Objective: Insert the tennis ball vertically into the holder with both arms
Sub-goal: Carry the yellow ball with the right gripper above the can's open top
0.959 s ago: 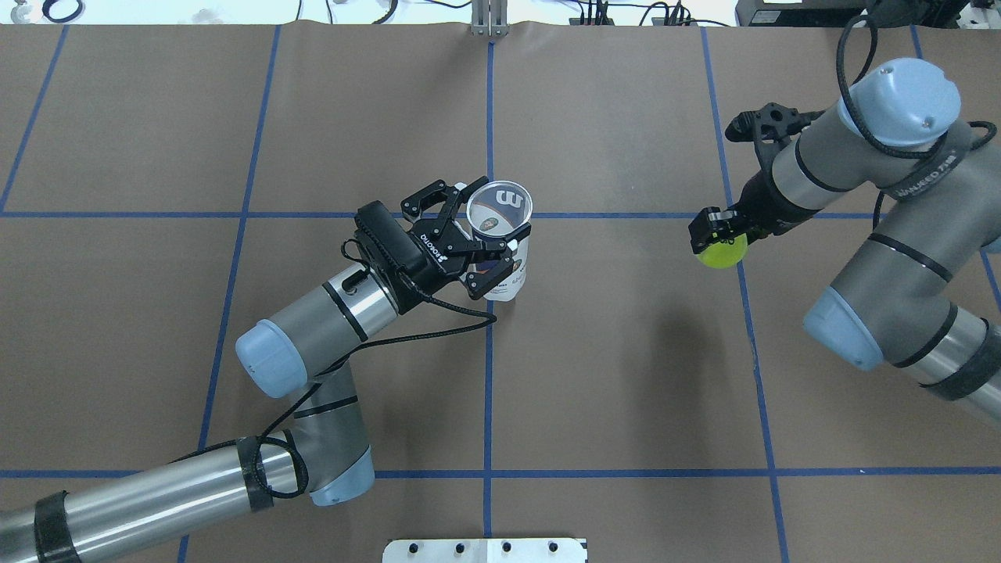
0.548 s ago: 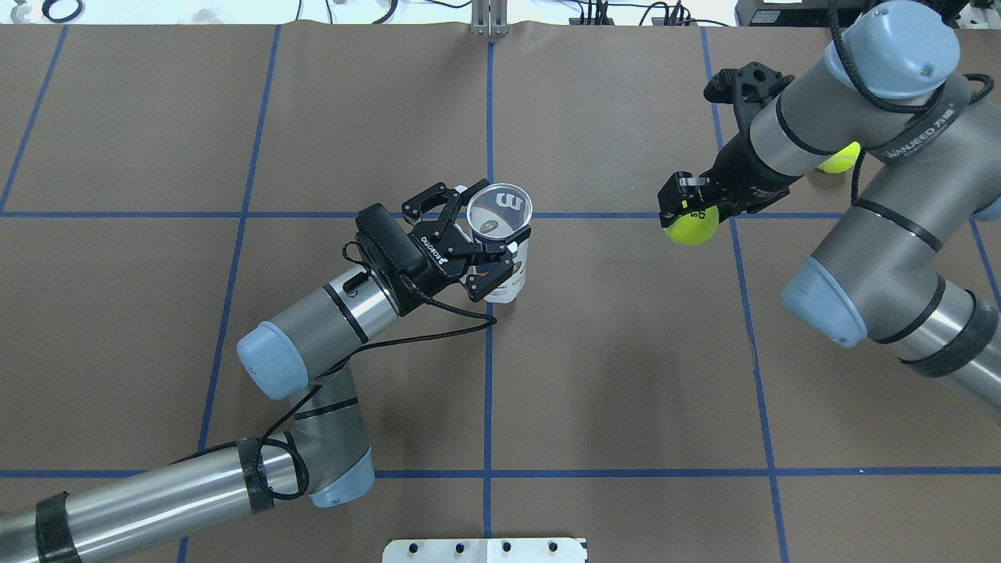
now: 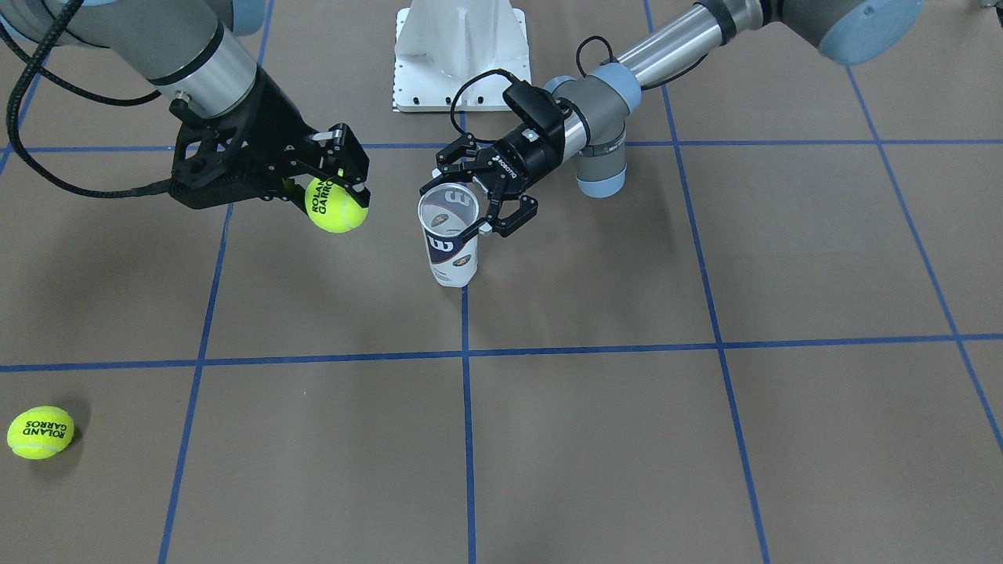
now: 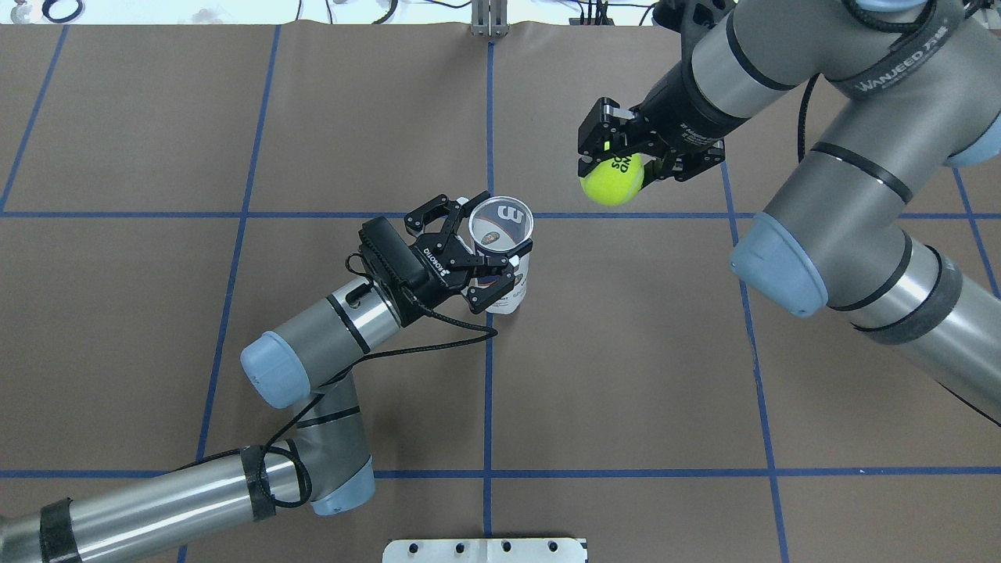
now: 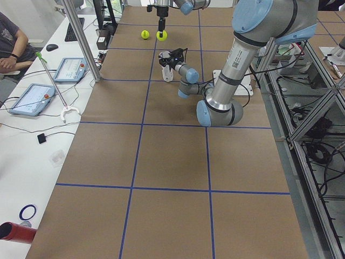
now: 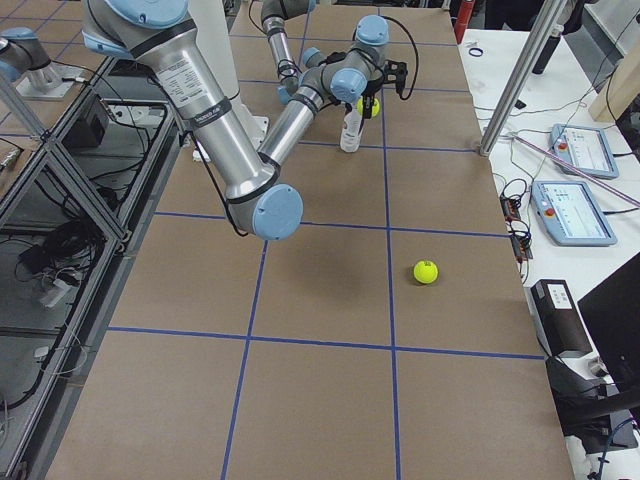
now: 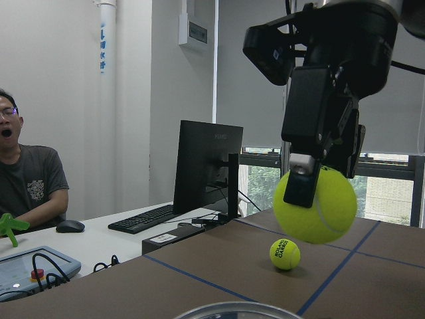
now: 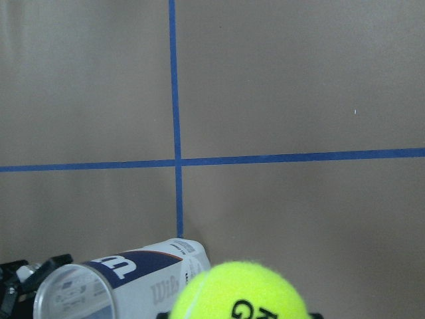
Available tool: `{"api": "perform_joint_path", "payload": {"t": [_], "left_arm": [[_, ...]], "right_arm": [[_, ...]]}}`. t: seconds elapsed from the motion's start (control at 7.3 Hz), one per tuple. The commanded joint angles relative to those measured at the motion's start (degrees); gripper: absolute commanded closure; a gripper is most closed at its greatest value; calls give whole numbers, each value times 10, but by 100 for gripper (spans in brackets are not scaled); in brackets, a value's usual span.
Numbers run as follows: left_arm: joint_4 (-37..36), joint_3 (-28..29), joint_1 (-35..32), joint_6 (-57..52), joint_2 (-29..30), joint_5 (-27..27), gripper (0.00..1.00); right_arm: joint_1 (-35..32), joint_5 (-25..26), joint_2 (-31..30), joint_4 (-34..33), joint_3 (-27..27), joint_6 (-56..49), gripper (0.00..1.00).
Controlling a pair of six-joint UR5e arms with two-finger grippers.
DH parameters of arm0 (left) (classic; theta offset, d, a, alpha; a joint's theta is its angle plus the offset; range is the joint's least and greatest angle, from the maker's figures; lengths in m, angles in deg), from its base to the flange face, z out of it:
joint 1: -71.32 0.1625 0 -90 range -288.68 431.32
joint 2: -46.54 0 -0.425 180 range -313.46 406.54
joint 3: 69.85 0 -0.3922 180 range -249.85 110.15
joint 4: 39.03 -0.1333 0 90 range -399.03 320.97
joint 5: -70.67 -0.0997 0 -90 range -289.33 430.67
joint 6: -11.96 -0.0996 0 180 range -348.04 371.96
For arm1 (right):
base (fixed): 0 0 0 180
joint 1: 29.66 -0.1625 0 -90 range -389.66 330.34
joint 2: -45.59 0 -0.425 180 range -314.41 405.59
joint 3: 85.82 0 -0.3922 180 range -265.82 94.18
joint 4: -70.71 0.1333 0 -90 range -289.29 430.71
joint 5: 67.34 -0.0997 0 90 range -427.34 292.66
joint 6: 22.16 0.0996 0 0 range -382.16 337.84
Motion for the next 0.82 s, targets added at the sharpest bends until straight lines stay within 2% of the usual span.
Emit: {"api": "perform_joint_path", "payload": {"t": [0.0, 0.14, 0.41, 0.68], "left_arm": [[4, 1, 0, 0, -2, 0, 16], [14, 5, 1, 0, -2, 0, 16], [23, 13, 1, -1, -1, 0, 16], [23, 12, 1, -1, 0, 0, 16]], "right_arm": [[34, 32, 61, -19, 23, 50, 100], [45, 44, 88, -19, 44, 63, 100], [54, 50, 96, -20, 52, 69, 100], [80, 83, 97, -20, 56, 69, 100]]}}
